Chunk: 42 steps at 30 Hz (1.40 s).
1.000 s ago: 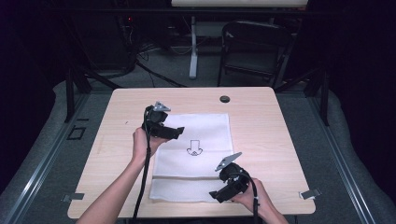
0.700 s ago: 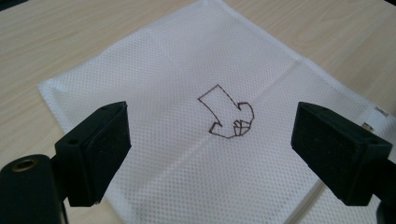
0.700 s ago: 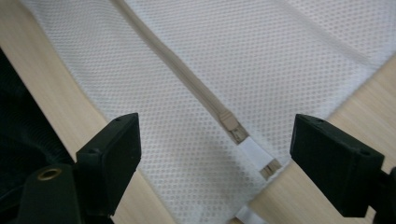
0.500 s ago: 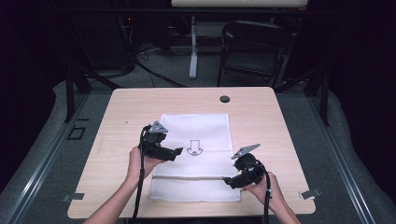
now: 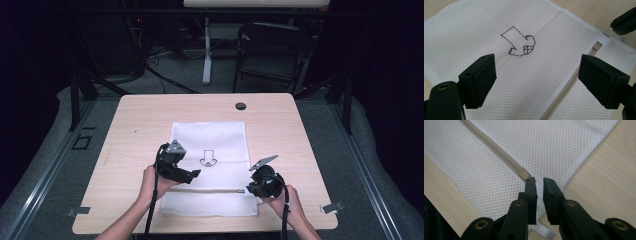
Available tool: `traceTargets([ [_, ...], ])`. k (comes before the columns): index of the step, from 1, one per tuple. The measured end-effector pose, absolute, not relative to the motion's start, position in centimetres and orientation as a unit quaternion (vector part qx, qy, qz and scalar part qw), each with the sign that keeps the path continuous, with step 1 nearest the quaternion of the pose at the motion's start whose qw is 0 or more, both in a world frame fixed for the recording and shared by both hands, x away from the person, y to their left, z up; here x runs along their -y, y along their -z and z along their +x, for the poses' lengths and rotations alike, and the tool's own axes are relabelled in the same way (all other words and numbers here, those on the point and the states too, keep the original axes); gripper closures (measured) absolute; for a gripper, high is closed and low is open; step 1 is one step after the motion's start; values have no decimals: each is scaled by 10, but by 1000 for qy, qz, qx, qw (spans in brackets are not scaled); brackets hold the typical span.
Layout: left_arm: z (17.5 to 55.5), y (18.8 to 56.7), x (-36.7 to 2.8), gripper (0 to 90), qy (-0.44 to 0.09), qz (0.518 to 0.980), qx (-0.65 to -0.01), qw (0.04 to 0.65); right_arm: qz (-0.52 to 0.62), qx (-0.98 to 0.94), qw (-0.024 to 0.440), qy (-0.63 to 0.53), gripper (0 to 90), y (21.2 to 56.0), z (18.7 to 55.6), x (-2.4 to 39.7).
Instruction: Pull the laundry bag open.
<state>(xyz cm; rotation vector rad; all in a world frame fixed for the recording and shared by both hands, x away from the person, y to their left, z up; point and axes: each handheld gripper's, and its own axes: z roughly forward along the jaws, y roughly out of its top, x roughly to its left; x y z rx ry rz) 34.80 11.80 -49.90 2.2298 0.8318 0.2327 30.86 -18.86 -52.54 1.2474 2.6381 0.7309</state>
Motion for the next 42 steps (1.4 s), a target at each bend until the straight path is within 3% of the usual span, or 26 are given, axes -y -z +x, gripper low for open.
traceTargets([
  [4,345,504,-109,158,-79,873,-308,371,421,-873,50,-240,900,533,311,186],
  [22,338,529,-60,184,-53,897,-241,367,421,-882,41,-210,900,551,315,180],
  [27,339,536,-51,192,-42,901,-231,365,424,-877,59,-216,900,547,316,182],
  [36,342,547,-34,236,-30,905,-207,369,428,-877,50,-210,900,553,319,183],
  [42,344,552,-21,328,-19,909,-189,371,434,-872,43,-221,900,555,320,186],
])
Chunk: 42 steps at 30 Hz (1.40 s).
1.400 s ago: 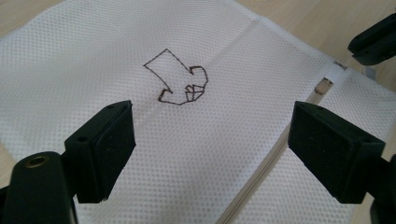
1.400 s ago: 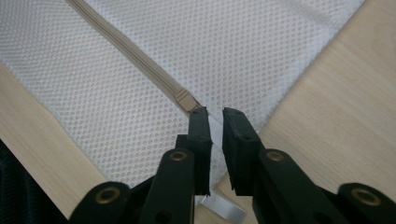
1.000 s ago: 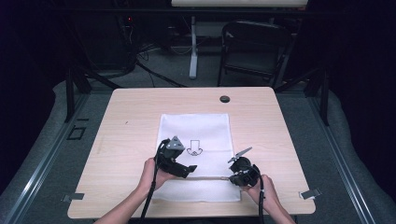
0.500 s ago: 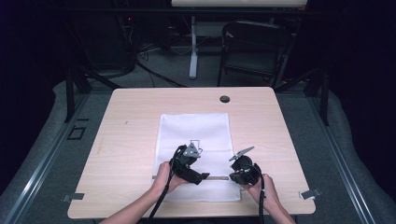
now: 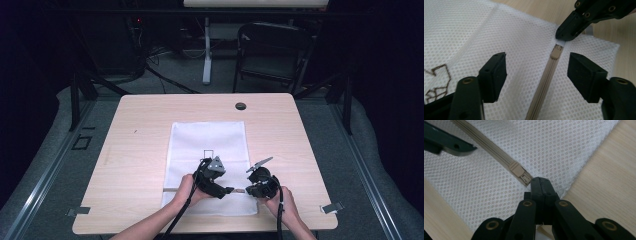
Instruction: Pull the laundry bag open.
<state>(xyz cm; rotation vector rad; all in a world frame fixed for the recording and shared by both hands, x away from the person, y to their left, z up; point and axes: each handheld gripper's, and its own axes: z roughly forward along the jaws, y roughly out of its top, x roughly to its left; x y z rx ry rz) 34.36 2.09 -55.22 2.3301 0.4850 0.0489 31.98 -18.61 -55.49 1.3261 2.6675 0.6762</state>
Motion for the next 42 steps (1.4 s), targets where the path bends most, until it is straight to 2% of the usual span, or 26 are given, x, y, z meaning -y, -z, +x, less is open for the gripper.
traceTargets([
  [10,343,563,0,541,-5,917,-162,363,449,-857,25,-250,900,558,320,193],
  [23,341,568,14,769,2,927,-130,351,439,-867,44,-230,900,556,319,187],
  [28,340,570,18,747,4,931,-129,343,437,-870,50,-224,900,555,318,186],
  [34,341,572,19,811,8,930,-135,342,437,-870,54,-220,900,555,318,184],
  [42,342,572,19,818,13,929,-131,346,444,-867,43,-223,900,555,319,186],
])
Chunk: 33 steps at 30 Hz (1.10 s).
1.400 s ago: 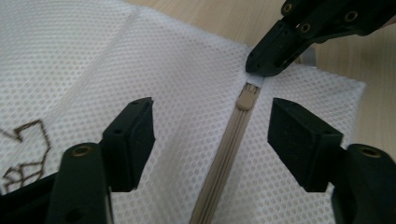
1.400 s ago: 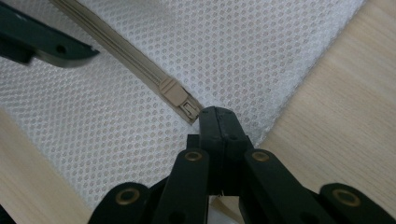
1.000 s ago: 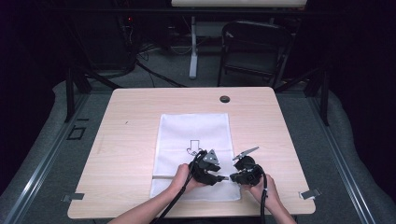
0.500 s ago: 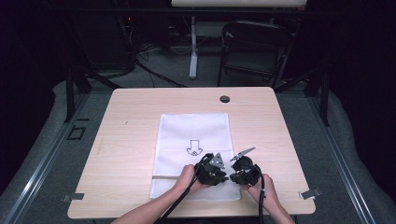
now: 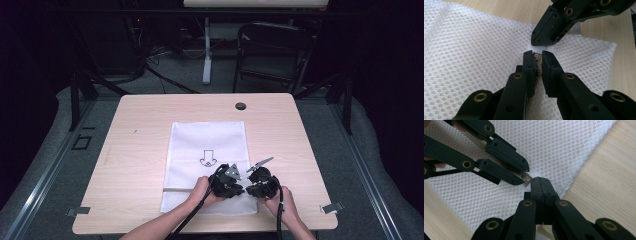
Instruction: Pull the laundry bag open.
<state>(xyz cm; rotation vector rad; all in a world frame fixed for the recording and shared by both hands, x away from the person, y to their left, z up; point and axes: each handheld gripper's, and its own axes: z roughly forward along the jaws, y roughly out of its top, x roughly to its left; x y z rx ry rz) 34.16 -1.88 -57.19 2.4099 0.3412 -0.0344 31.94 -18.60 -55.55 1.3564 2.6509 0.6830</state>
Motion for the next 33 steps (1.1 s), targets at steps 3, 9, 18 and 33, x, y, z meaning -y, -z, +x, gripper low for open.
traceTargets([
  [3,343,571,18,818,11,931,-130,341,441,-869,43,-220,900,555,320,187],
  [9,342,571,18,819,12,930,-130,343,447,-866,37,-220,900,555,321,188],
  [18,343,569,13,819,13,931,-130,340,449,-864,37,-224,900,556,322,188],
  [33,344,568,8,819,16,931,-132,340,448,-863,30,-230,900,556,322,188],
])
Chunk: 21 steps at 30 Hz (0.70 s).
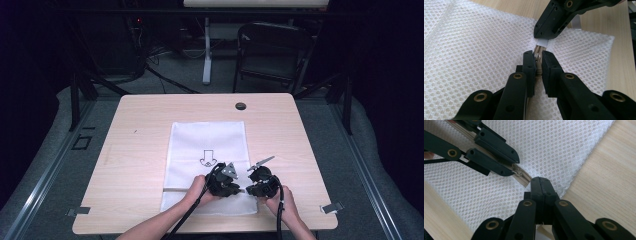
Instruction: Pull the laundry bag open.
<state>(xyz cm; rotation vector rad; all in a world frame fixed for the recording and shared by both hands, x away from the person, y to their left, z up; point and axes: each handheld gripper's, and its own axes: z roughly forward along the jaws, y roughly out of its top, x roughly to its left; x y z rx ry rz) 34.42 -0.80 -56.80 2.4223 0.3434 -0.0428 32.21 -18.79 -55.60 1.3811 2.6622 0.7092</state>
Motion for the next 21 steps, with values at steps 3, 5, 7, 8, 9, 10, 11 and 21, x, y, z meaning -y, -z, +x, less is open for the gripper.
traceTargets([
  [3,344,567,7,819,13,933,-131,336,448,-863,31,-230,900,556,322,188],
  [5,345,567,7,818,17,931,-132,341,447,-864,30,-230,900,556,322,188],
  [7,344,567,7,819,17,930,-134,341,450,-862,30,-232,900,556,322,188],
  [8,344,566,7,818,12,933,-135,334,450,-862,30,-231,900,556,322,188],
  [9,344,567,7,818,17,931,-133,340,450,-862,29,-231,900,556,322,188],
  [10,344,567,7,819,18,931,-133,340,449,-863,28,-231,900,556,322,188],
  [11,344,567,6,818,16,931,-134,339,448,-863,30,-232,900,556,322,188],
  [21,344,565,4,819,16,932,-135,337,444,-867,35,-224,900,556,322,188],
])
